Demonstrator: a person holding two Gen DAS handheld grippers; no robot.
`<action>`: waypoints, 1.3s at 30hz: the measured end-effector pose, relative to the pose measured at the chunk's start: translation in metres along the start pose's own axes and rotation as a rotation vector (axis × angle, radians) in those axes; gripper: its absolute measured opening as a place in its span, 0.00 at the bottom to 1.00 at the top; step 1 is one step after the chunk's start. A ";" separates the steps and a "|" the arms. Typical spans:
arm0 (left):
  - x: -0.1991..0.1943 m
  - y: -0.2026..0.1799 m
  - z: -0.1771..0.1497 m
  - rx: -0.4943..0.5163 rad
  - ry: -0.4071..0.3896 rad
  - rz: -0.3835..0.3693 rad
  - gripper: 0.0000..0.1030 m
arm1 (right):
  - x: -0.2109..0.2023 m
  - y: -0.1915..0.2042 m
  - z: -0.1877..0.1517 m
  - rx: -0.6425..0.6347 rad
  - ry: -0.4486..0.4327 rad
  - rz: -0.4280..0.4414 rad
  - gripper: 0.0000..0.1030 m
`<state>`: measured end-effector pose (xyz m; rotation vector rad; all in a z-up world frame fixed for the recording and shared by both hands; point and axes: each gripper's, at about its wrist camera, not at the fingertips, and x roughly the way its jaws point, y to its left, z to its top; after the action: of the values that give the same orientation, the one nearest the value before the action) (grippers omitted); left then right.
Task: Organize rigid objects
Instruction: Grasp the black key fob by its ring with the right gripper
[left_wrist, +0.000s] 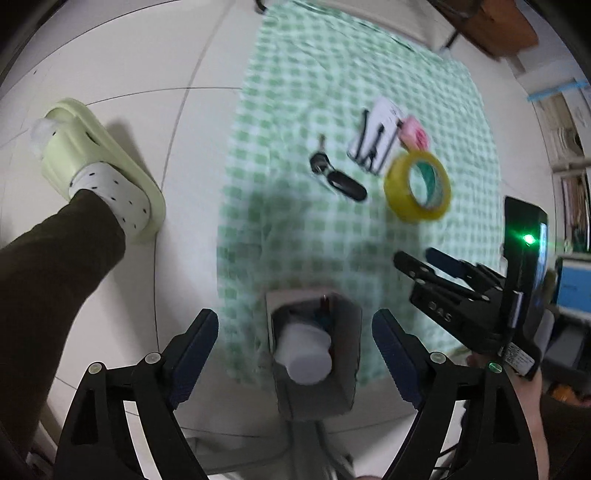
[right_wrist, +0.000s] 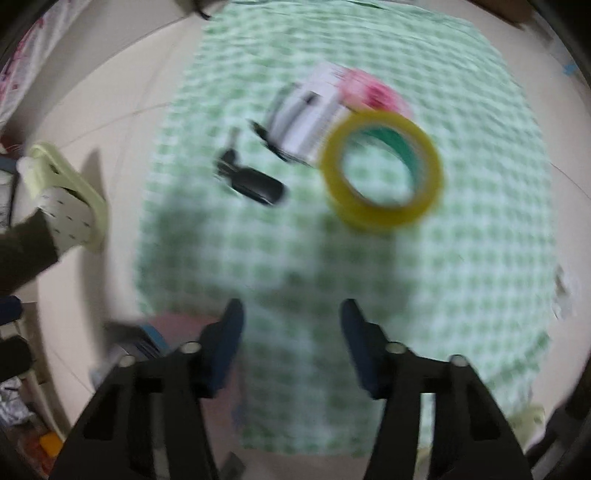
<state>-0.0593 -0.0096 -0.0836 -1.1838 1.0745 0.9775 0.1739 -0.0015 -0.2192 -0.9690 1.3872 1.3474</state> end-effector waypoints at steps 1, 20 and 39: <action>-0.002 0.003 0.003 -0.029 0.000 -0.013 0.82 | 0.003 0.009 0.012 -0.029 -0.006 0.010 0.49; 0.009 0.011 0.032 -0.087 0.023 0.137 0.82 | 0.097 0.070 0.122 -0.254 0.134 -0.062 0.04; -0.033 -0.057 0.022 0.240 -0.264 0.099 0.82 | -0.143 0.016 0.028 0.051 -0.220 0.467 0.04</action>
<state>-0.0086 0.0037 -0.0384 -0.7887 1.0129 1.0180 0.1960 0.0178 -0.0753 -0.4555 1.5221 1.6924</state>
